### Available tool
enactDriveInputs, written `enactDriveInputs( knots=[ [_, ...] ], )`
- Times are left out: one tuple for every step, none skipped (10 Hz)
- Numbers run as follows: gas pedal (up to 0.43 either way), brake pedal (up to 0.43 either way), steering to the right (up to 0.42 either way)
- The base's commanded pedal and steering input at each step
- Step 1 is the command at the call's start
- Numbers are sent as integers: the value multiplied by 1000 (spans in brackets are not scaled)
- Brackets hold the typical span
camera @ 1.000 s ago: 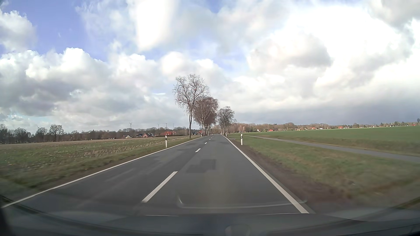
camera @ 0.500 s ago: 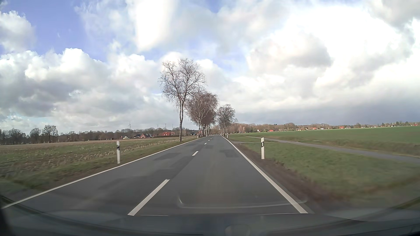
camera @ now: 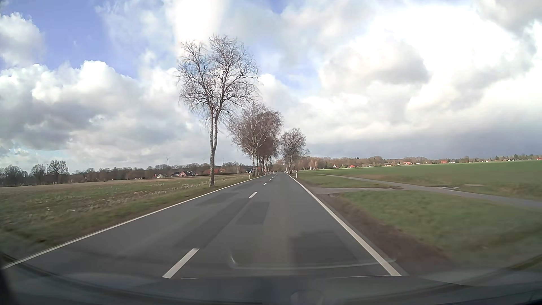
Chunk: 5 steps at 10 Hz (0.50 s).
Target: Follow the waypoints while adhering to traffic rules and regulations
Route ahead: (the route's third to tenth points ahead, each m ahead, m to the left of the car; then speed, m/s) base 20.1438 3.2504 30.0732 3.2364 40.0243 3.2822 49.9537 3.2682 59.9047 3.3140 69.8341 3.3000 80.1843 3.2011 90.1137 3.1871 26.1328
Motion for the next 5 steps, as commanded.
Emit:
enactDriveInputs(
  knots=[
    [268,0,-5],
    [268,0,-5],
    [260,0,-4],
    [260,0,-4],
    [248,0,-4]
  ],
)
